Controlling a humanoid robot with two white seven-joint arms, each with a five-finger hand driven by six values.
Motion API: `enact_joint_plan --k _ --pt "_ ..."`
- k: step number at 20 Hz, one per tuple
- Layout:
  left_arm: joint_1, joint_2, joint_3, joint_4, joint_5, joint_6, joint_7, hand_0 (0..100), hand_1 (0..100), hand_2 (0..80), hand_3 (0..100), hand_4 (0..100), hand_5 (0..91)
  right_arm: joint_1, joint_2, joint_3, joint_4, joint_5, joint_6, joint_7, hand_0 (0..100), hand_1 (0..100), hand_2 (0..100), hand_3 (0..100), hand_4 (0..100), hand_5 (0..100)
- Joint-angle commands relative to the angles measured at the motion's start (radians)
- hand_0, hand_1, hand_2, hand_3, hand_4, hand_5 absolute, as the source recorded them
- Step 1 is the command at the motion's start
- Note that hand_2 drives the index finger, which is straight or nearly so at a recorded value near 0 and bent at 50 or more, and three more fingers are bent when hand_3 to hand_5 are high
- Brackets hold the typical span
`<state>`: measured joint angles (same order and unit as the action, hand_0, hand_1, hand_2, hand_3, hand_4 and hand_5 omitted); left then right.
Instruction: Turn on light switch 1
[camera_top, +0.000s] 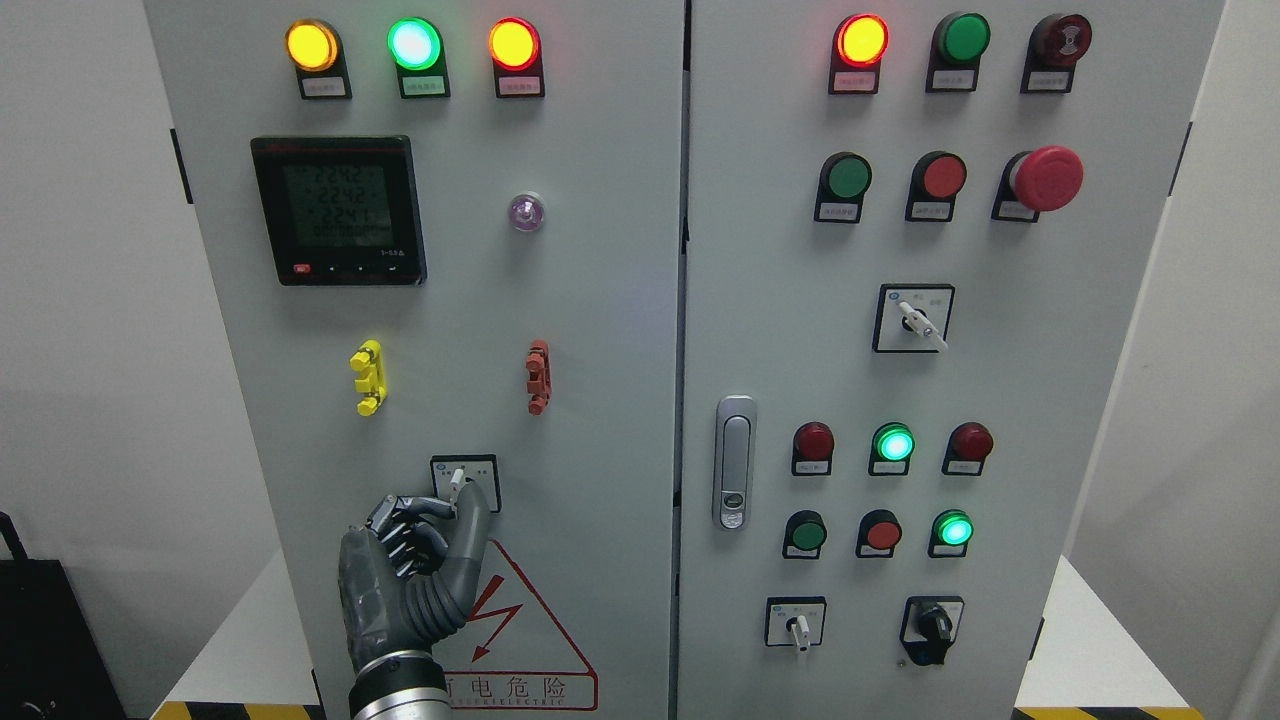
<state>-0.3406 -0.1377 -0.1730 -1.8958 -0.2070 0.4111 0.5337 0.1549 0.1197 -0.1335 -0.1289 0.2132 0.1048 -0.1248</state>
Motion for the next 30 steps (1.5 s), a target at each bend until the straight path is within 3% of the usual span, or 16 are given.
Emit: enact_joint_plan --k 1,30 --pt "0.000 0.001 -0.006 0.003 -0.003 0.000 -0.001 38 62 62.1 96 93 86.7 0.000 0.000 0.000 0.000 -0.001 -0.001 0.005 5 0 0 0 0 0" --pt "0.002 0.003 -0.014 0.006 -0.002 0.000 -0.008 54 56 63.1 97 94 86.8 0.000 0.000 0.000 0.000 0.000 -0.001 0.004 5 0 0 0 0 0"
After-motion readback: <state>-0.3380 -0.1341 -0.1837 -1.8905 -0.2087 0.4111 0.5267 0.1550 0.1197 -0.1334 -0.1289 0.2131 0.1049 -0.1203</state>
